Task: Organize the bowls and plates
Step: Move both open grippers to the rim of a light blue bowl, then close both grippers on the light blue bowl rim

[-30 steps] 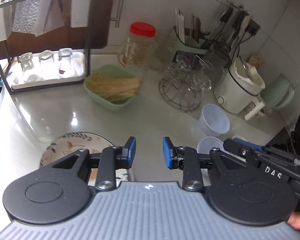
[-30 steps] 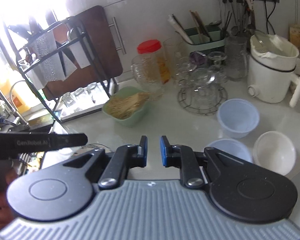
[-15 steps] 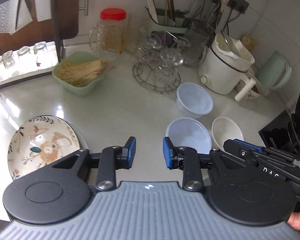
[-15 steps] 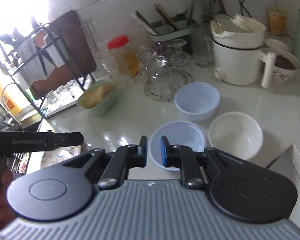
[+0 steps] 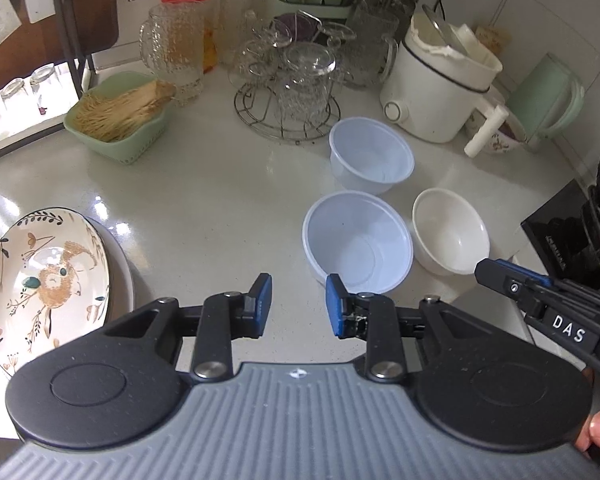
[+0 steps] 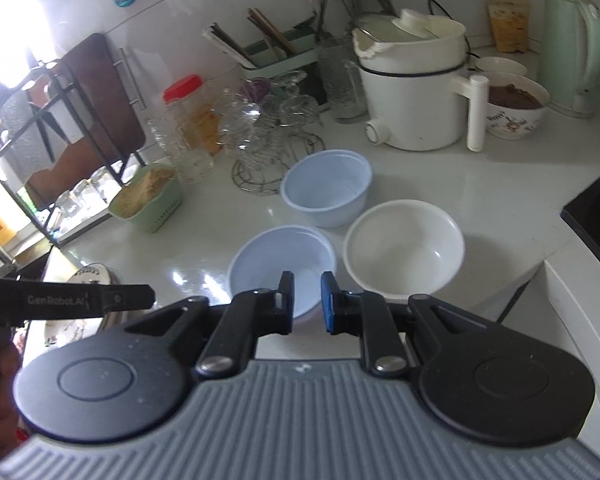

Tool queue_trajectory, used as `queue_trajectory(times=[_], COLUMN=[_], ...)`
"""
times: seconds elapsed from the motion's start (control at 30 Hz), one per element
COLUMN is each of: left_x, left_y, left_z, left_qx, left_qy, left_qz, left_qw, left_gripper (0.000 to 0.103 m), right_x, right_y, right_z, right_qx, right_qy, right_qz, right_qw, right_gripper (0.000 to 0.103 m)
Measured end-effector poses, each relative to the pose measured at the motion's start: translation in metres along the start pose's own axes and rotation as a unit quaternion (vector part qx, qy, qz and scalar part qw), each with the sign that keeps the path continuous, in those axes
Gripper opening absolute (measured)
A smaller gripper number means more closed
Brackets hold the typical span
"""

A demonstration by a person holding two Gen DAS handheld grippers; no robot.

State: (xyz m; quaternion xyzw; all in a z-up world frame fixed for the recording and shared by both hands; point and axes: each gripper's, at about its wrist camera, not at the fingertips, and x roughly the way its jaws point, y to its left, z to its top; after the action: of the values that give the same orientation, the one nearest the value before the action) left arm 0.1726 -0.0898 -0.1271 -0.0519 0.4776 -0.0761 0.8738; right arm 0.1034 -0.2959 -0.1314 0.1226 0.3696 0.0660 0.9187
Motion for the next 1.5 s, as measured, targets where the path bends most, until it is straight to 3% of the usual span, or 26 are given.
queue_trajectory(times=[0.07, 0.1, 0.33, 0.47, 1.07, 1.17, 1.5], left_x=[0.003, 0.005, 0.015, 0.021, 0.063, 0.069, 0.093], left_y=[-0.001, -0.002, 0.003, 0.007, 0.025, 0.028, 0.033], left_z=[0.0, 0.0, 0.0, 0.001, 0.02, 0.021, 0.028], left_qx=[0.007, 0.012, 0.021, 0.012, -0.032, -0.039, -0.059], left_qy=[0.001, 0.001, 0.008, 0.015, 0.041, 0.048, 0.066], left_qz=[0.003, 0.006, 0.01, -0.009, -0.025, -0.032, -0.044], left_qw=[1.0, 0.9999, 0.9997, 0.9998, 0.9983, 0.9976, 0.9952], left_gripper=[0.036, 0.036, 0.056, 0.057, 0.056, 0.056, 0.056], right_x=[0.002, 0.002, 0.014, 0.021, 0.049, 0.052, 0.063], right_y=[-0.005, -0.007, -0.017, -0.022, -0.026, -0.032, -0.04], right_z=[-0.001, -0.002, -0.013, -0.018, -0.027, -0.029, -0.031], right_qx=[0.01, 0.014, 0.041, 0.059, 0.084, 0.112, 0.162], right_qy=[-0.002, -0.006, 0.009, 0.012, 0.035, 0.039, 0.044], right_qz=[-0.002, 0.002, 0.01, 0.013, 0.054, 0.078, 0.087], right_qw=[1.0, 1.0, 0.999, 0.998, 0.994, 0.99, 0.982], right_gripper=[0.059, 0.062, 0.062, 0.062, 0.062, 0.062, 0.061])
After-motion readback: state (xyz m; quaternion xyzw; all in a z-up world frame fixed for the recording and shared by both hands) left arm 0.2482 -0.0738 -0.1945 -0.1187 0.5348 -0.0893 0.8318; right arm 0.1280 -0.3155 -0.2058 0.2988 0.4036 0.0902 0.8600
